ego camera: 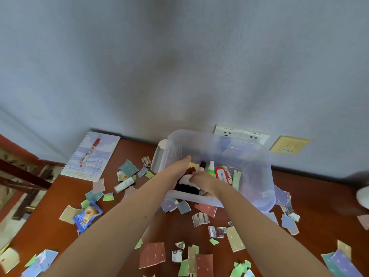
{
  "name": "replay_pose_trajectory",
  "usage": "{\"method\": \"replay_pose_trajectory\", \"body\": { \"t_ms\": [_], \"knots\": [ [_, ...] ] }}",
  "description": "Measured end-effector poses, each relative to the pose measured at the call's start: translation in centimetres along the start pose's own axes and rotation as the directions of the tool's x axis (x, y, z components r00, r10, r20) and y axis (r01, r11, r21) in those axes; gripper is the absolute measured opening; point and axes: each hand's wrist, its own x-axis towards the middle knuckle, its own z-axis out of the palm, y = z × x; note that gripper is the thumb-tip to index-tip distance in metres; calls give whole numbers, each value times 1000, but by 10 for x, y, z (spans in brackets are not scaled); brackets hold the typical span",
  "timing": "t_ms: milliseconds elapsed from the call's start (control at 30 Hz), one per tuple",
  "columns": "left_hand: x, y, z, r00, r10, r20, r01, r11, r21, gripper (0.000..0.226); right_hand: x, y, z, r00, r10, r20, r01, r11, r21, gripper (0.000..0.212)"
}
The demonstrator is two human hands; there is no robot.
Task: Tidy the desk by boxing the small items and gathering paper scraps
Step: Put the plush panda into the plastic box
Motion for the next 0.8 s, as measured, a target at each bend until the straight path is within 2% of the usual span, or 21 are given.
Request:
{"method": "replay_pose_trajectory", "body": {
  "t_ms": [67, 133, 233, 267, 300, 333, 367, 400, 467, 533, 600, 800],
  "knots": [
    [-4, 3, 1, 999, 42, -26, -42, 999, -16, 63, -1, -2, 1, 999, -23, -23, 21, 994, -110, 41],
    [-11, 8, 0, 992, 108, -71, -109, 994, -1, 61, -8, -6, 0, 994, -62, -90, 49, 989, -142, 39],
    [-26, 15, -8, 954, 282, -103, -283, 959, 4, 35, -15, -12, -3, 978, -135, -162, 109, 981, -159, 38],
    [-28, 15, -12, 936, 338, -100, -342, 940, -18, 23, -16, -11, -4, 978, -168, -127, 135, 964, -230, 36],
    [-32, 14, -16, 918, 382, -102, -388, 921, -45, 19, -16, -13, -3, 983, -143, -113, 118, 972, -205, 34],
    [-34, 13, -21, 902, 415, -119, -425, 902, -77, 18, -18, -17, -2, 979, -153, -135, 139, 984, -110, 28],
    [-39, 13, -26, 888, 435, -150, -452, 885, -109, 17, -22, -20, -2, 957, -205, -205, 199, 979, -53, 23],
    [-43, 13, -32, 867, 460, -193, -488, 862, -137, 18, -22, -21, -1, 919, -275, -284, 240, 959, -151, 24],
    [-51, 10, -44, 824, 497, -271, -546, 824, -149, 19, -24, -32, 1, 859, -362, -364, 318, 932, -175, 26],
    [-53, 5, -59, 788, 511, -343, -577, 808, -120, 18, -26, -43, 8, 797, -421, -433, 414, 903, -116, 21],
    [-48, -3, -73, 768, 498, -403, -574, 814, -88, 17, -30, -55, 15, 771, -455, -447, 472, 878, -80, 29],
    [-25, -11, -99, 810, 455, -369, -506, 861, -47, 14, -18, -92, 27, 750, -490, -445, 500, 860, -104, 27]
  ]
}}
